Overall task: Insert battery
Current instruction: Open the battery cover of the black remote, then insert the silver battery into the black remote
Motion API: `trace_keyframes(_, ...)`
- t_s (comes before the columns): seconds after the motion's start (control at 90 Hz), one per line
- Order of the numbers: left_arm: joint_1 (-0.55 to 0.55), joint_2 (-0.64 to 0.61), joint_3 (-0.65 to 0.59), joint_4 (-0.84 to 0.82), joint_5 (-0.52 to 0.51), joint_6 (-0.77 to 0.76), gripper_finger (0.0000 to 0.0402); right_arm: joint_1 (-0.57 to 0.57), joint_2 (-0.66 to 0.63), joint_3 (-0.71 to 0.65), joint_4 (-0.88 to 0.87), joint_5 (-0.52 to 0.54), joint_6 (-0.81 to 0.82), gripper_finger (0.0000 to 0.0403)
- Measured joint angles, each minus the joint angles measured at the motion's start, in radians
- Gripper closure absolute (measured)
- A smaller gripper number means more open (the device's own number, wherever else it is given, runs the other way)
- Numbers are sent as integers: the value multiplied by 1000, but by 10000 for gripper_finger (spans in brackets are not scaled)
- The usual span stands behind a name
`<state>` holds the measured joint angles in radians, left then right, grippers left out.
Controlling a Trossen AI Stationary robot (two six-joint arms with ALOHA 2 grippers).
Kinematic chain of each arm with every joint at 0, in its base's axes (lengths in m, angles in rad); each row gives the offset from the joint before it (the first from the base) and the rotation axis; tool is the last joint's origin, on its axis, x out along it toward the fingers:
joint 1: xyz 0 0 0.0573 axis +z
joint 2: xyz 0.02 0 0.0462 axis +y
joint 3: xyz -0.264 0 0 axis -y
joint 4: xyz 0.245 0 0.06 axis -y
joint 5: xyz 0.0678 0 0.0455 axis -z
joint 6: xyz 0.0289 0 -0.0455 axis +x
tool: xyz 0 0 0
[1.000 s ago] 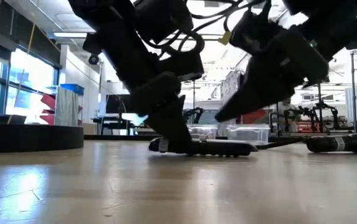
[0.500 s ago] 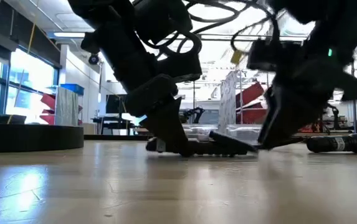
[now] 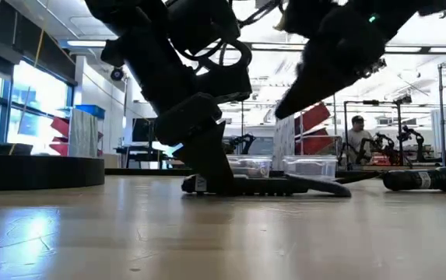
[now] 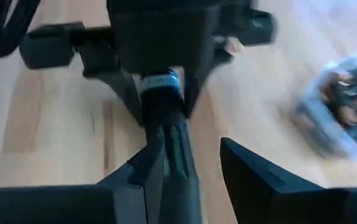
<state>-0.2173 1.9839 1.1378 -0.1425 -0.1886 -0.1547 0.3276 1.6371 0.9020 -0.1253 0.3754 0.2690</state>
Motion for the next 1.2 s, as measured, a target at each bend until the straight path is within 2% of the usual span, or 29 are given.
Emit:
trace_keyframes(0.167, -4, -2, 0, -26, -4, -1, 206, -31, 16, 26, -91, -4, 6, 280)
trace_keyframes(0.244, -5, -2, 1, -28, -6, -1, 214, -53, -31, 75, -224, 29, -18, 280)
trace_keyframes(0.333, -5, -2, 1, -29, -5, 0, 218, -96, -87, 128, -402, 126, -42, 280)
trace_keyframes(0.444, -4, -2, 1, -30, -4, -1, 218, -196, -140, 164, -590, 180, -7, 280)
trace_keyframes(0.5, -3, -2, 1, -30, -4, 0, 217, -269, -160, 166, -641, 149, 31, 280)
trace_keyframes(0.567, -3, -2, 1, -30, -5, -1, 216, -361, -168, 162, -680, 62, 39, 280)
trace_keyframes(0.678, -3, -2, 1, -30, -6, -1, 216, -480, -164, 153, -689, -95, -146, 280)
trace_keyframes(0.867, -3, -2, 1, -31, -7, -2, 216, -617, -112, 148, -642, -152, -254, 280)
trace_keyframes(0.967, -3, -2, 1, -31, -8, -9, 216, -650, -79, 148, -643, -252, -435, 280)
trace_keyframes(1.078, -3, -2, 1, -31, -8, -9, 216, -656, -38, 147, -608, -264, -486, 280)
trace_keyframes(1.2, -3, -2, 1, -31, -19, -9, 215, -641, 11, 147, -624, -303, -664, 280)
